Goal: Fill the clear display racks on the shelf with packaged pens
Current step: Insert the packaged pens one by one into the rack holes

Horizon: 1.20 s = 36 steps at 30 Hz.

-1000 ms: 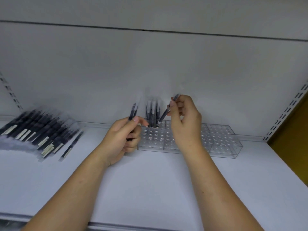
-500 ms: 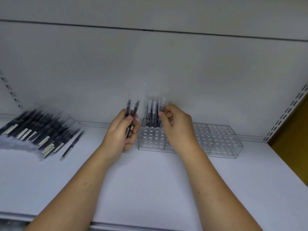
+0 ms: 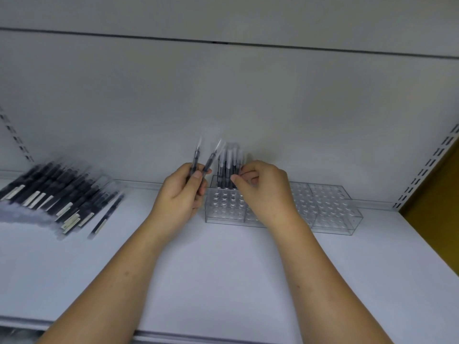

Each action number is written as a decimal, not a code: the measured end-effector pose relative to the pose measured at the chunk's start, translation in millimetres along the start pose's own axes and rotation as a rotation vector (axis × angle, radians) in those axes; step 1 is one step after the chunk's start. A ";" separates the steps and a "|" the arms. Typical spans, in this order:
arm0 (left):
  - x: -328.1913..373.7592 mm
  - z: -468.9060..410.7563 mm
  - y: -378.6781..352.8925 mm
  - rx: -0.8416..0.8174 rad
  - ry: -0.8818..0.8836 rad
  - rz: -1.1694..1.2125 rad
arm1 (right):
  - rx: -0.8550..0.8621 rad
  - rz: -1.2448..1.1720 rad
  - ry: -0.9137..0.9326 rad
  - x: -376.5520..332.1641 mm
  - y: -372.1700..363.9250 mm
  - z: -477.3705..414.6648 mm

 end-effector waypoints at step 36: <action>10.0 2.3 5.4 0.016 -0.231 -0.462 | 0.268 -0.220 0.050 -1.6 33.8 -10.5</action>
Point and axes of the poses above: each hand's wrist, its own z-axis away from the middle knuckle, its own y-axis out of the back of the hand, x = y × z, the point moved 8 cm from there along -z, towards the middle knuckle, and after that the axes turned 9 degrees about z, right-handed, at the moved point
